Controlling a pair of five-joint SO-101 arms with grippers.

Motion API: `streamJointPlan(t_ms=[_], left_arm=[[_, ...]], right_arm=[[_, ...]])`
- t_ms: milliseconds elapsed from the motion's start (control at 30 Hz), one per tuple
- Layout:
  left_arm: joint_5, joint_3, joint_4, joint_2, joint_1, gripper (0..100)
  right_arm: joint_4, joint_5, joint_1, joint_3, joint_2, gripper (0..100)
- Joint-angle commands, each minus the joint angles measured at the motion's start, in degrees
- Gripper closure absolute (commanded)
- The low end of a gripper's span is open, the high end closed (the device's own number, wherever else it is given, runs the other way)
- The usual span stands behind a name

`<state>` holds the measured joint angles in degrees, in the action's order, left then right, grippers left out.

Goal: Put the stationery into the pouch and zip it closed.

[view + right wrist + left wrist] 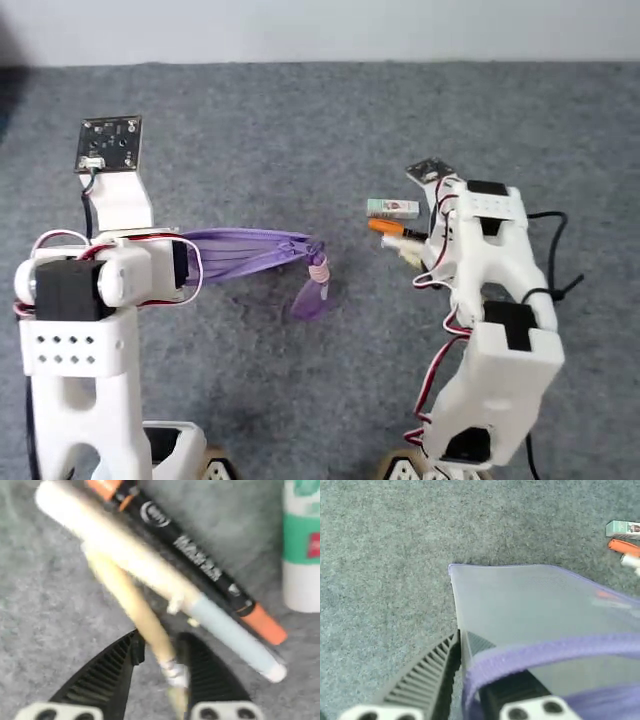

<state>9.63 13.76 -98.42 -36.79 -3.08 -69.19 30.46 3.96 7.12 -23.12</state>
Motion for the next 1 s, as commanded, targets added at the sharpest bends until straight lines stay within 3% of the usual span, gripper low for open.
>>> streamJointPlan(t_ms=[0,500,700,833,967], left_arm=[[0.7,-2.4,-0.4,-1.2,-0.6,99],[0.7,-2.4,-0.4,-1.1,-0.6,99],[0.7,-2.3,-0.3,-0.9,-0.6,99],[0.8,-2.3,-0.1,-0.9,-0.6,99],[0.8,-2.3,-0.4,-1.1,-0.7,99]], right_arm=[[-0.9,0.2,-2.4,-0.3,1.8,98.5],[-27.7,-0.4,-3.3,-0.1,33.5,99.1],[-33.6,-16.0,-6.0,0.0,47.3,99.1],[-33.5,-22.5,-14.6,0.0,59.6,99.1],[-31.2,-29.9,-28.5,0.1,72.0,99.1]])
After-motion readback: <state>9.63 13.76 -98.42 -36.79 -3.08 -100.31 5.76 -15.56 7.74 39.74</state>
